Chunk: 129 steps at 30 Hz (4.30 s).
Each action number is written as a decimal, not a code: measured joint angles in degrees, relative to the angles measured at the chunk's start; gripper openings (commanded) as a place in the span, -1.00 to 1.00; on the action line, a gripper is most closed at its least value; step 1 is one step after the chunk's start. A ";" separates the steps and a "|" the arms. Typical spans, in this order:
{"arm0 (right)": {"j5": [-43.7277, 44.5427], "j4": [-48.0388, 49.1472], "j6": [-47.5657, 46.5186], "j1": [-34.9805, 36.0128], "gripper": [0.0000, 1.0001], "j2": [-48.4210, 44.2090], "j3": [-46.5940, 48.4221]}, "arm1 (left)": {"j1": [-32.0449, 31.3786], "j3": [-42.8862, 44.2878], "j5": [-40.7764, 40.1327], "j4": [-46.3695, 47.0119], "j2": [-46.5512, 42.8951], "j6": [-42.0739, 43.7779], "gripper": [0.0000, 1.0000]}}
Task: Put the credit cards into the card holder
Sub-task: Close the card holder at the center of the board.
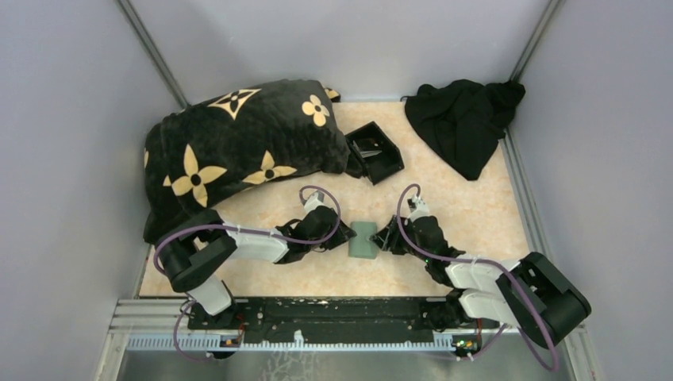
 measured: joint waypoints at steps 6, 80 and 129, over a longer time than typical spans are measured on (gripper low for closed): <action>-0.28 1.79 0.72 0.00 -0.06 1.40 0.02 | 0.00 0.00 0.52 0.11 0.11 0.00 -0.30; 7.41 -2.58 -3.98 4.68 -0.06 -1.84 0.31 | 0.22 -0.17 2.91 2.27 1.36 -0.02 -0.42; 8.44 -2.56 -3.98 5.31 -0.13 -2.97 -0.68 | 0.22 0.17 3.93 2.80 2.01 0.13 -0.46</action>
